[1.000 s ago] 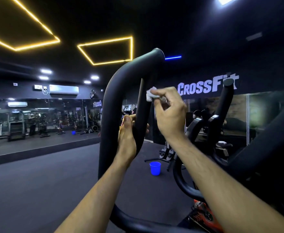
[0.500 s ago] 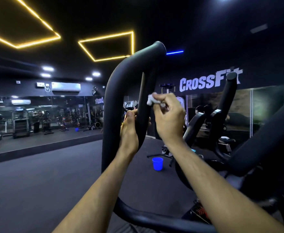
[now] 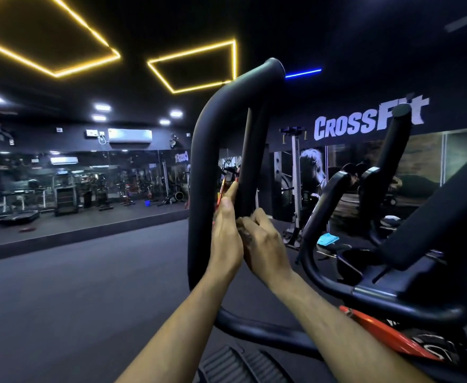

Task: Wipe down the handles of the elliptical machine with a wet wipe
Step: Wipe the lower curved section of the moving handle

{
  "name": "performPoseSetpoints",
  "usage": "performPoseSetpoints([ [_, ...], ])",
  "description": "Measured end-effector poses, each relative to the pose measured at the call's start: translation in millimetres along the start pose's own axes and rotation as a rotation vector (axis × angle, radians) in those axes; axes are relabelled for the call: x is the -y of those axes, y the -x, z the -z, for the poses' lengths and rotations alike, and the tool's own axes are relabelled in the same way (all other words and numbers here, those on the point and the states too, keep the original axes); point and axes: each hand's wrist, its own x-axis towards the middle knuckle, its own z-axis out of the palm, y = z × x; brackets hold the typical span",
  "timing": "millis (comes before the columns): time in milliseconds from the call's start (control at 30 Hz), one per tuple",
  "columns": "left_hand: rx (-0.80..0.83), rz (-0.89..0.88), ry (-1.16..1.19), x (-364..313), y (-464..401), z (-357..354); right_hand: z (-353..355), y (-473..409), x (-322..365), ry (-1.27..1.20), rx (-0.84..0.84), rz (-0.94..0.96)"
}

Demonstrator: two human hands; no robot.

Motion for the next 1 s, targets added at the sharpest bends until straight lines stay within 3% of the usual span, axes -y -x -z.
performPoseSetpoints([
  [167, -0.109, -0.223, -0.222, 7, 45, 17, 10, -5, 2, 0.145, 0.099, 0.166],
  [267, -0.227, -0.382, -0.362, 16, 62, 25, 26, -39, -4, 0.301, 0.026, 0.305],
  [400, -0.478, -0.42, -0.438, 25, 64, 37, 39, -76, -7, 0.383, -0.029, 0.424],
  [600, -0.635, -0.171, -0.254, 34, 54, 36, -2, -29, -1, 0.124, 0.09, 0.228],
  [833, -0.666, -0.084, -0.113, 53, 65, 24, -45, 28, 54, -0.497, -0.181, -0.287],
  [900, -0.668, -0.087, -0.101, 55, 69, 25, -42, 34, 49, -0.503, -0.171, -0.267],
  [1000, -0.61, -0.178, -0.167, 55, 75, 28, -26, 29, 22, -0.289, -0.081, 0.038],
])
